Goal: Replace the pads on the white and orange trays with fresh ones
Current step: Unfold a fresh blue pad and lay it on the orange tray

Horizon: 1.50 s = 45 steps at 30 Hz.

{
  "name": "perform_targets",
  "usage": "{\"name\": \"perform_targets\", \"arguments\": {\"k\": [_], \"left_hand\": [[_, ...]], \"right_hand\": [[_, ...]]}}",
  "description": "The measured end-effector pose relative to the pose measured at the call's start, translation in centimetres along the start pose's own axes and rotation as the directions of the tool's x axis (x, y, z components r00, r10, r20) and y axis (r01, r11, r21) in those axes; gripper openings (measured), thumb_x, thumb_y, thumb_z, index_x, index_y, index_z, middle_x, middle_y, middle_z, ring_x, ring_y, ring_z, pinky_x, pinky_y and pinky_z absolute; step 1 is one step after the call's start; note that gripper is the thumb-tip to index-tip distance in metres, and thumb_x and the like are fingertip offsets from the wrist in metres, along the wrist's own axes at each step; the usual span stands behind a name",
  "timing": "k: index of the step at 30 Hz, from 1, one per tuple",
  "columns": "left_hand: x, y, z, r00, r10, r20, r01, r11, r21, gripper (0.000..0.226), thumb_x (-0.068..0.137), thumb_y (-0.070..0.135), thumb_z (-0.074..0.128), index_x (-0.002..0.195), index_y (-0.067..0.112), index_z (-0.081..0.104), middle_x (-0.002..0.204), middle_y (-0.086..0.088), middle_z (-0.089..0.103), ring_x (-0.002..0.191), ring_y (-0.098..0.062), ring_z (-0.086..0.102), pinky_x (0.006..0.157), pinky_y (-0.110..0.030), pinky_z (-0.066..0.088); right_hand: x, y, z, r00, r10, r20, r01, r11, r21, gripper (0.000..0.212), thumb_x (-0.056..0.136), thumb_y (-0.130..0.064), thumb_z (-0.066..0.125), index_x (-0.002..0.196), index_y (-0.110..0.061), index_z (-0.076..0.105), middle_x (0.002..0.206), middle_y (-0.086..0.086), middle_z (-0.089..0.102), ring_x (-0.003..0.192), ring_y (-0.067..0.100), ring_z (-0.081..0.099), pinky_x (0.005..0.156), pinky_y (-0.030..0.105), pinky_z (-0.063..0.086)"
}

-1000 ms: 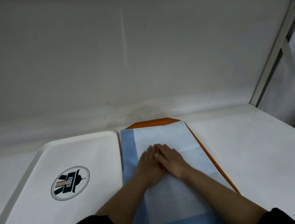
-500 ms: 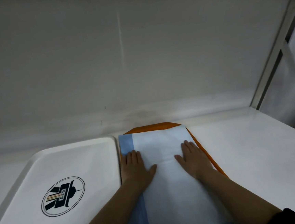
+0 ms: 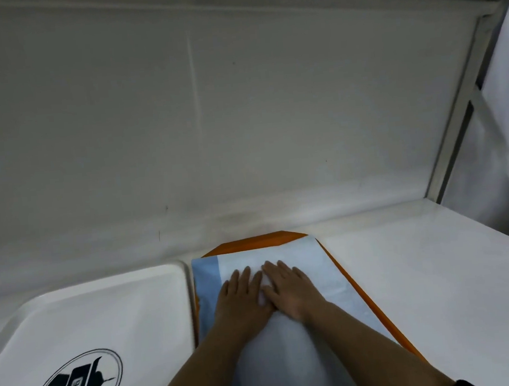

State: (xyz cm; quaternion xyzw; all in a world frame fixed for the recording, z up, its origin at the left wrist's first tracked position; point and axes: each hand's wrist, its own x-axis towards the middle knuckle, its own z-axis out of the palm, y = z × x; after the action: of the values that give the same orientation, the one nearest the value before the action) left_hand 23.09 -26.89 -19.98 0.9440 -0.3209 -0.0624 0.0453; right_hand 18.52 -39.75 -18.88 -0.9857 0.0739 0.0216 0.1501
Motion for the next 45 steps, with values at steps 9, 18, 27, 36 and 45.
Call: {"name": "perform_targets", "arguments": {"k": [9, 18, 27, 36, 45], "left_hand": [[0.0, -3.1, -0.7, 0.992, -0.075, -0.1, 0.089, 0.986, 0.143, 0.113, 0.059, 0.08, -0.028, 0.152, 0.022, -0.001, 0.16, -0.004, -0.003, 0.147, -0.025, -0.007, 0.117, -0.049, -0.008], [0.9, -4.1, -1.2, 0.993, -0.065, -0.095, 0.081, 0.981, 0.176, 0.144, 0.033, 0.082, -0.039, 0.151, 0.017, 0.012, 0.159, -0.014, 0.004, 0.147, -0.028, -0.006, 0.117, -0.049, -0.01], [0.2, -4.0, -0.9, 0.979, -0.186, -0.088, 0.2, 0.959, 0.199, 0.115, 0.064, 0.082, -0.019, 0.152, 0.014, 0.007, 0.158, -0.02, 0.001, 0.146, -0.035, -0.009, 0.115, -0.048, -0.015], [-4.5, 1.6, -1.1, 0.994, 0.047, -0.098, -0.044, 0.998, 0.035, 0.052, 0.101, 0.035, 0.026, 0.149, 0.016, 0.02, 0.157, -0.007, 0.019, 0.144, -0.022, 0.016, 0.119, -0.038, 0.005], [-13.3, 2.9, -1.6, 0.988, 0.086, 0.129, -0.102, 0.987, 0.126, 0.064, 0.099, 0.046, 0.03, 0.152, 0.017, 0.009, 0.16, -0.003, 0.002, 0.147, -0.019, 0.005, 0.118, -0.043, -0.001]], "right_hand": [[2.4, 2.7, -0.8, 0.995, 0.09, 0.047, -0.083, 0.986, -0.141, 0.07, 0.096, -0.06, 0.02, 0.153, -0.023, 0.004, 0.16, 0.0, -0.005, 0.147, 0.02, -0.006, 0.119, 0.044, 0.0], [2.8, 5.2, -0.8, 0.986, 0.156, -0.063, -0.164, 0.974, -0.155, 0.076, 0.092, -0.066, 0.019, 0.153, -0.021, 0.007, 0.161, 0.003, 0.0, 0.148, 0.021, -0.003, 0.119, 0.04, 0.002], [2.2, 5.5, -0.2, 0.948, 0.171, -0.27, -0.185, 0.982, -0.03, 0.053, 0.1, -0.047, 0.025, 0.144, -0.018, 0.036, 0.151, 0.002, 0.036, 0.139, 0.018, 0.032, 0.116, 0.032, 0.025], [-4.3, 2.2, 0.1, 0.967, -0.051, -0.249, 0.033, 0.997, -0.077, 0.065, 0.102, -0.044, 0.006, 0.131, -0.017, 0.057, 0.137, 0.003, 0.054, 0.125, 0.02, 0.053, 0.102, 0.033, 0.043], [-14.0, 2.1, -1.4, 0.991, -0.054, 0.122, 0.068, 0.991, -0.116, 0.069, 0.093, -0.062, 0.019, 0.152, -0.024, 0.016, 0.16, -0.008, 0.006, 0.147, 0.011, 0.004, 0.117, 0.029, 0.009]]}}
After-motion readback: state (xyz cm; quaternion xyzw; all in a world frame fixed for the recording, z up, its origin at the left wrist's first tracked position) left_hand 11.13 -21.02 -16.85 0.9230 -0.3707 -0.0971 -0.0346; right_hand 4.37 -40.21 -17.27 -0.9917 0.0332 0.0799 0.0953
